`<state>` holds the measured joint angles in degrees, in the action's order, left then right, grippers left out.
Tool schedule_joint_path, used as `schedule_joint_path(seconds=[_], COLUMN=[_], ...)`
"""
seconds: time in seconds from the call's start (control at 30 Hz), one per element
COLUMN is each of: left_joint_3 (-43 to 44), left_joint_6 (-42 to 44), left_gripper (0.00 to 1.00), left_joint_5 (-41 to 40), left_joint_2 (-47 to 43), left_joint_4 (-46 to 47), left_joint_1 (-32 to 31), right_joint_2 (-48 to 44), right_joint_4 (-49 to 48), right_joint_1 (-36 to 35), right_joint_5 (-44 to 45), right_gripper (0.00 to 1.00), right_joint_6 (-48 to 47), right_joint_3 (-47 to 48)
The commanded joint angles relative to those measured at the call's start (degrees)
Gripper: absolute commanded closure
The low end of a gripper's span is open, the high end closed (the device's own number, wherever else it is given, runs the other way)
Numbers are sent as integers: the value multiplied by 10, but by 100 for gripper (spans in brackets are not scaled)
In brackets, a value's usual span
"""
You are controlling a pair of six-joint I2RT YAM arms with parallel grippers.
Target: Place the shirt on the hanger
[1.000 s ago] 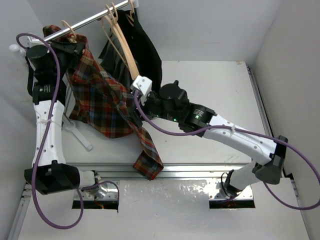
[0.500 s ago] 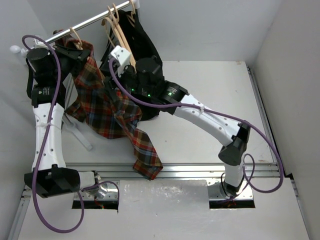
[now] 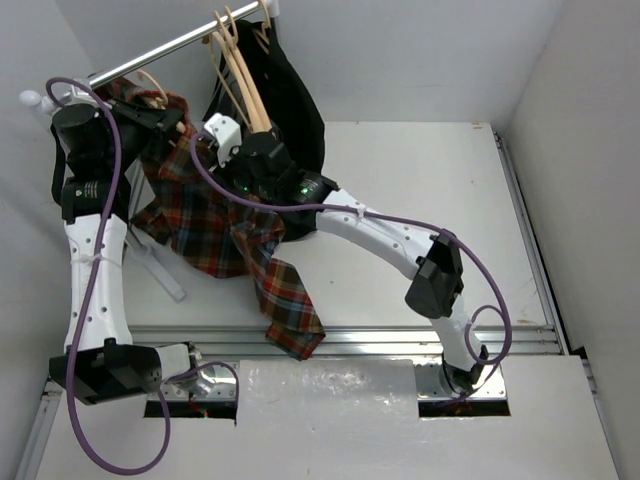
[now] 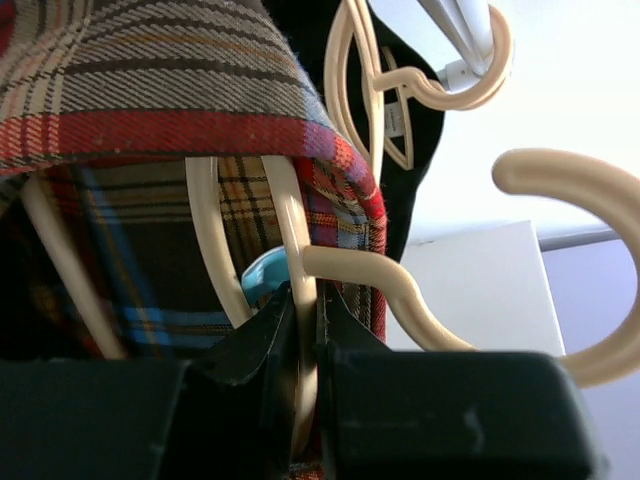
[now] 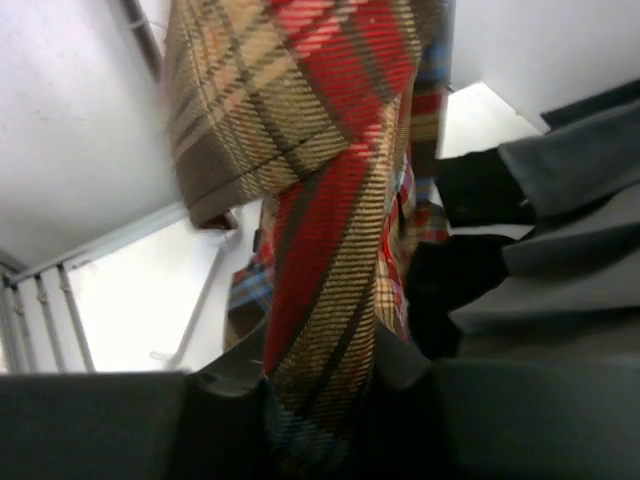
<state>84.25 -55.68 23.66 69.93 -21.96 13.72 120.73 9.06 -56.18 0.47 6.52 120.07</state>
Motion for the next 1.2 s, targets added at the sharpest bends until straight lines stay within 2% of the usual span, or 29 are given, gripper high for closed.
schedule_joint_path(seconds=[0.0,0.07,0.17,0.2,0.27,0.3,0.37,0.47,0.67,0.77,0.8,0.83,0.87,0.9,0.93,1.03,1.07,1.13,1.17], left_joint_3=[0,0,10,14,28,34,49,65,85,115,116,116,117,110,96,7,-36,-63,-71], left_joint_6=[15,39,93,109,171,219,266,362,413,416,416,417,411,404,398,344,329,304,290], left_gripper=[100,100,87,68,48,32,22,16,7,9,16,39,48,51,53,53,50,39,38], left_joint_5=[27,33,31,31,31,30,12,-19,-47,-84,-89,-73,-57,-35,26,97,112,128,121], left_joint_2=[-26,-28,-27,-26,-25,-25,-25,-31,-66,-89,-97,-105,-110,-111,-112,-124,-125,-130,-130], left_joint_4=[37,33,8,-10,-28,-51,-75,-122,-124,-143,-147,-152,-177,-188,-202,-209,-203,-184,-173], left_joint_1=[-4,-4,-4,-4,-5,-4,-4,-5,-5,-5,-5,-6,-5,-5,-5,-5,-5,-5,-5], right_joint_2=[-12,-15,-30,-38,-46,-52,-57,-57,-52,-56,-58,-62,-64,-66,-66,-69,-70,-73,-77], right_joint_4=[-62,-68,-81,-83,-87,-88,-88,-87,-88,-108,-111,-115,-118,-122,-124,-128,-128,-128,-128], right_joint_1=[-3,-3,-3,-3,-3,-3,-3,-3,-3,-3,-4,-4,-3,-4,-4,-4,-4,-4,-5], right_joint_5=[-14,-20,-21,-15,7,15,26,27,27,30,30,30,29,28,23,13,10,8,6], right_gripper=[97,100,100,100,100,100,100,100,100,100,100,100,100,100,100,100,100,100,100], right_joint_6=[-4,-3,2,9,18,28,36,52,72,85,89,95,96,99,105,114,115,116,116], right_joint_3=[6,3,-21,-26,-39,-41,-45,-39,-42,-47,-48,-54,-56,-56,-57,-57,-58,-64,-67])
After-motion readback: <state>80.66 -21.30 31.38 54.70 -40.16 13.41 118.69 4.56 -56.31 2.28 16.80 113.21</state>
